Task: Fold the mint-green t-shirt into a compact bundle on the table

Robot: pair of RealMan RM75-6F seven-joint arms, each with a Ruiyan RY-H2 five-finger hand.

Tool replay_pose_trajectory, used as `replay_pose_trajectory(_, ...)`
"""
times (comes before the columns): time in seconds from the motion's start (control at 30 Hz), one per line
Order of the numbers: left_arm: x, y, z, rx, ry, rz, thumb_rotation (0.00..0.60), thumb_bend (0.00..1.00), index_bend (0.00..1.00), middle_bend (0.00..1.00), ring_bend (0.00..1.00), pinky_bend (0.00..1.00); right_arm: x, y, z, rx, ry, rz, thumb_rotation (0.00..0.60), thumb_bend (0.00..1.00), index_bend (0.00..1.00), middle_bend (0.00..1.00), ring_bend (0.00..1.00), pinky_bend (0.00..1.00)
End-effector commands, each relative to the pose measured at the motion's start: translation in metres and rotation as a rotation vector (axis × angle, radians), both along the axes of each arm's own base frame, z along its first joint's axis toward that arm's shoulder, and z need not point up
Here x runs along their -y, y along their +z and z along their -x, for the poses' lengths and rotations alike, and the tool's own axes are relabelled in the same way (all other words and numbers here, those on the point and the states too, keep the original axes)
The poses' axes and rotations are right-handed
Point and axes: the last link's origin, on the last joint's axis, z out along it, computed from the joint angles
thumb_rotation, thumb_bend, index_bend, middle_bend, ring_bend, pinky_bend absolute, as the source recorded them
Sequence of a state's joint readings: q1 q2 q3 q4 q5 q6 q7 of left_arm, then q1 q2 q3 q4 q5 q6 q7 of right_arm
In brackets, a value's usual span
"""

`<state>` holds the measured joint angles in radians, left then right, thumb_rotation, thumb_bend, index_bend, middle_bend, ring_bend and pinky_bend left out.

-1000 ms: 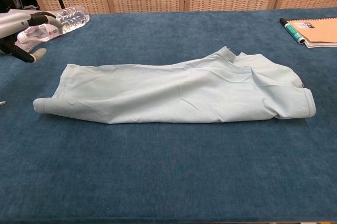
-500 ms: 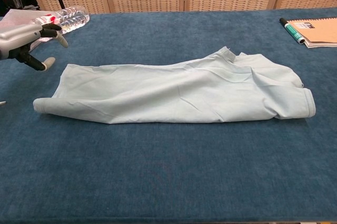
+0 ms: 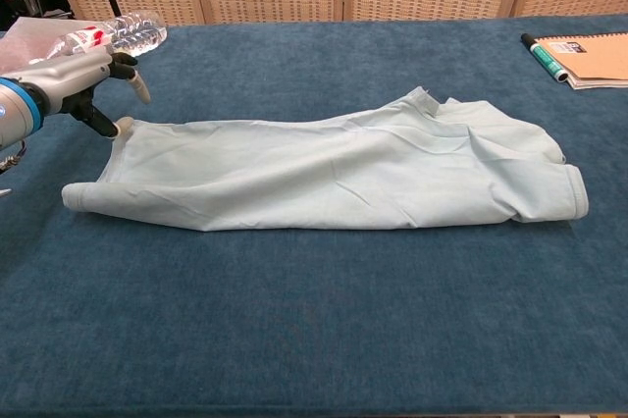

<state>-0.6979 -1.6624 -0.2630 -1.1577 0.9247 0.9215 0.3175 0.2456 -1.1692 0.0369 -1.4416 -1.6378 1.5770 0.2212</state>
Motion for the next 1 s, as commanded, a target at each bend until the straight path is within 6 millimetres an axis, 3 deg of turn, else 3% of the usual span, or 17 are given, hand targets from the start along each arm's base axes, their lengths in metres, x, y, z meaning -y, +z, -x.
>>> replay_pose_trajectory(0.03, -0.004, -0.004, -0.001, 0.011, 0.029, 0.007, 0.600, 0.42, 0.36, 0.00, 0.00, 0.00, 0.000, 0.000, 0.000, 0.000, -0.002, -0.002, 0.600, 0.00, 0.00, 0.00, 0.00, 0.00)
replay_pose_trajectory(0.33, -0.006, -0.005, 0.007, 0.045, 0.074, 0.004, 0.600, 0.42, 0.42, 0.00, 0.00, 0.00, 0.001, -0.002, 0.000, -0.001, -0.006, -0.003, 0.600, 0.00, 0.00, 0.00, 0.00, 0.00)
replay_pose_trajectory(1.0, -0.010, -0.013, 0.012, 0.032, 0.092, 0.015, 0.600, 0.43, 0.44, 0.00, 0.00, 0.00, 0.000, -0.001, -0.001, 0.007, -0.005, -0.002, 0.600, 0.00, 0.00, 0.00, 0.00, 0.00)
